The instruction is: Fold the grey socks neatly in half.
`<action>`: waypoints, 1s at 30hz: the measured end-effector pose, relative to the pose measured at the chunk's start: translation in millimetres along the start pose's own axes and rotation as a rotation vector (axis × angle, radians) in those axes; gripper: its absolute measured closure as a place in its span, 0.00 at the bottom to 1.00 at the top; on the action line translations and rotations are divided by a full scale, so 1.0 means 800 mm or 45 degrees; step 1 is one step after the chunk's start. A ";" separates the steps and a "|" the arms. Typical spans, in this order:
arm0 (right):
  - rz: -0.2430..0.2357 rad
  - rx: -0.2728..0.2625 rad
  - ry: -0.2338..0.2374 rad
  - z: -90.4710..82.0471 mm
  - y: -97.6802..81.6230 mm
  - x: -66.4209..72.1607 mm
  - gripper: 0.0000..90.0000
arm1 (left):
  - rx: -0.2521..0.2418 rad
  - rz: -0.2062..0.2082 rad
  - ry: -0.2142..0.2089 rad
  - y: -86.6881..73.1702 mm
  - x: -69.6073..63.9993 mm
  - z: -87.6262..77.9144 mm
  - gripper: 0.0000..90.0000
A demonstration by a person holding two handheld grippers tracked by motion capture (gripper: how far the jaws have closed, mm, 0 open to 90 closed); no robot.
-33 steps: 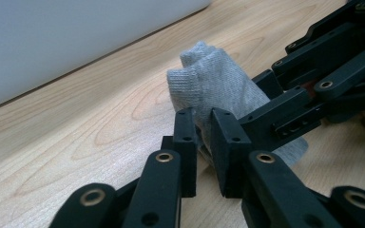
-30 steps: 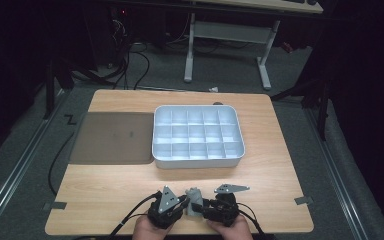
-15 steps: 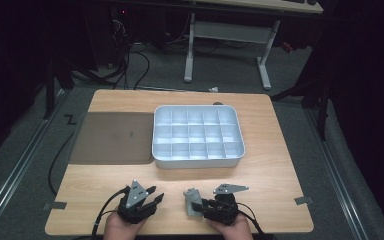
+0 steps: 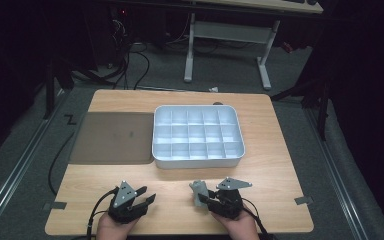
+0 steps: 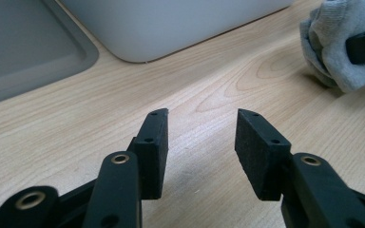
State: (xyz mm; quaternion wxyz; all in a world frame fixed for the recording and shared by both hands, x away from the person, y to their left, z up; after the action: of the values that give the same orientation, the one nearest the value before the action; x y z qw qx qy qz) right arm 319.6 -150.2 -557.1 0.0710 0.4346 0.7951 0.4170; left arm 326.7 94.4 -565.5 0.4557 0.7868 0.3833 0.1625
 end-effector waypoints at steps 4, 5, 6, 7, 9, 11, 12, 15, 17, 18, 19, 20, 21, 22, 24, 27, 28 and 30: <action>-0.061 0.041 -0.032 0.000 0.004 -0.001 0.78 | -0.011 -0.005 -0.011 0.004 0.003 -0.001 0.62; -0.085 0.066 -0.054 0.000 0.004 -0.002 0.78 | -0.012 -0.004 -0.014 0.005 0.003 0.000 0.62; -0.115 0.090 -0.075 0.000 0.005 -0.002 0.78 | -0.013 -0.004 -0.016 0.005 0.003 0.000 0.62; -0.151 0.122 -0.101 0.001 0.006 -0.002 0.78 | -0.012 0.001 -0.015 0.005 0.001 0.000 0.62; -0.185 0.144 -0.127 0.002 0.007 -0.003 0.78 | -0.014 0.000 -0.018 0.005 0.000 0.000 0.61; -0.189 0.162 -0.130 0.002 0.007 -0.003 0.78 | -0.019 -0.008 -0.023 0.006 0.000 -0.001 0.61; -0.218 0.193 -0.134 0.002 0.008 -0.002 0.78 | -0.022 -0.011 -0.028 0.007 0.001 -0.002 0.60; -0.235 0.229 -0.159 -0.001 0.010 -0.004 0.78 | -0.029 -0.018 -0.022 0.008 0.003 -0.003 0.59; -0.213 0.253 -0.160 -0.004 0.009 -0.007 0.78 | -0.029 -0.020 -0.018 0.008 0.004 -0.003 0.58; -0.209 0.264 -0.163 -0.005 0.009 -0.010 0.78 | -0.027 -0.018 -0.007 0.007 0.005 -0.003 0.57; -0.205 0.274 -0.169 -0.007 0.009 -0.012 0.78 | -0.026 -0.017 0.004 0.007 0.006 -0.003 0.56; -0.208 0.288 -0.174 -0.009 0.008 -0.015 0.78 | -0.033 -0.020 0.019 0.008 0.007 -0.004 0.55; -0.202 0.297 -0.178 -0.010 0.008 -0.017 0.78 | -0.042 -0.017 0.034 0.010 0.009 -0.006 0.54; -0.202 0.297 -0.178 -0.010 0.008 -0.017 0.78 | -0.042 -0.017 0.034 0.010 0.009 -0.006 0.54; -0.169 0.331 -0.192 -0.016 0.008 -0.024 0.78 | -0.051 -0.015 0.058 0.011 0.012 -0.008 0.53; -0.155 0.368 -0.213 -0.022 0.007 -0.030 0.78 | -0.056 -0.018 0.068 0.010 0.012 -0.009 0.51; -0.155 0.368 -0.213 -0.022 0.007 -0.030 0.78 | -0.056 -0.018 0.068 0.010 0.012 -0.009 0.51; -0.156 0.392 -0.222 -0.026 0.007 -0.034 0.78 | -0.058 -0.020 0.070 0.010 0.012 -0.008 0.50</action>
State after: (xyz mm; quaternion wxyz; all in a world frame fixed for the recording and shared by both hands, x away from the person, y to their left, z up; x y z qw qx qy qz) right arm 330.2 -181.5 -546.8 0.0974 0.4256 0.8654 0.2459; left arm 332.5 103.4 -556.1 0.4639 0.7684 0.3982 0.1891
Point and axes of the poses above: each handheld gripper's, and its own axes: z roughly forward along the jaws, y roughly out of its top, x roughly to its left, the point moved 7 cm from there along z, roughly forward along the jaws, and after that the axes turned 2 degrees about y, right-handed, at the moved point
